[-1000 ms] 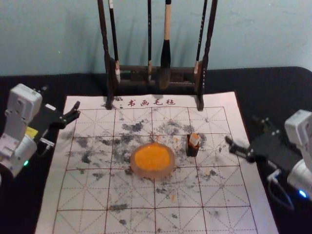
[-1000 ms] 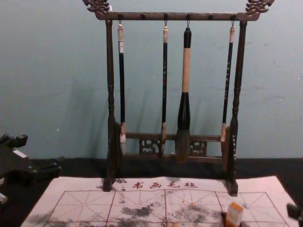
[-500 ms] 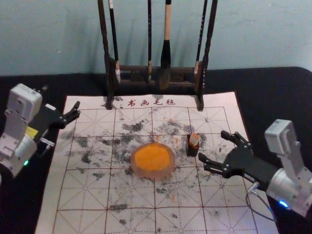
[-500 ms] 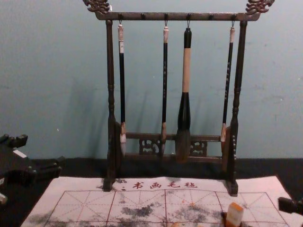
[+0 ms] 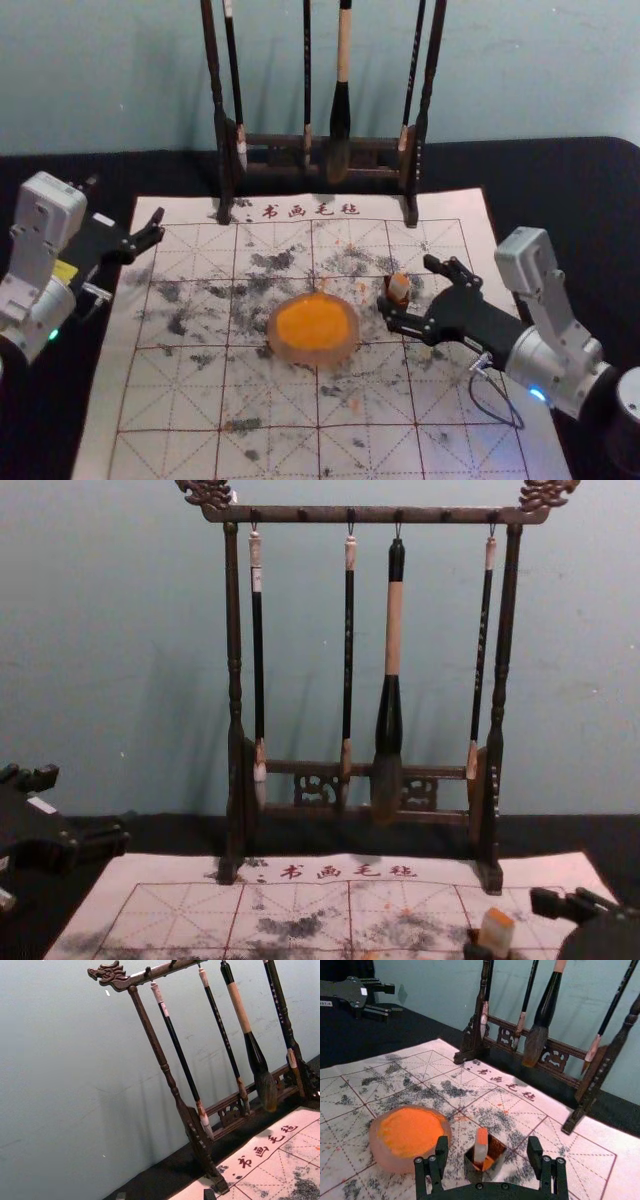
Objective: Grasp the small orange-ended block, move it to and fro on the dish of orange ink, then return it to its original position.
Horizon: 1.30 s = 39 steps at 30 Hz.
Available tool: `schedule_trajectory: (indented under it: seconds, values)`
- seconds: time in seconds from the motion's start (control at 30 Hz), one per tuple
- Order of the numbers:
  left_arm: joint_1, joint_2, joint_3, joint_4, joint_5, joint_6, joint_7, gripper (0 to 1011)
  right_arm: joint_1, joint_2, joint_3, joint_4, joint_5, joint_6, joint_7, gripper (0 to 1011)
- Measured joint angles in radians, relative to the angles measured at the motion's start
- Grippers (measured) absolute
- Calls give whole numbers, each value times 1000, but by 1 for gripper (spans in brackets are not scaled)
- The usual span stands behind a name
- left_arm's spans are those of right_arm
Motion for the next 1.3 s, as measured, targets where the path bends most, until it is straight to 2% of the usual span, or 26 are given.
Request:
schedule_trajectory:
  seconds: [0.57, 1.03, 1.3]
  values:
    - [0, 0, 0, 0, 0, 0, 0, 1001, 22, -49, 12, 31, -39, 29, 31, 1000]
    - [0, 0, 0, 0, 0, 0, 0, 1001, 22, -50, 12, 32, -42, 31, 32, 1000]
    - [0, 0, 0, 0, 0, 0, 0, 1001, 21, -50, 12, 32, -40, 30, 32, 860]
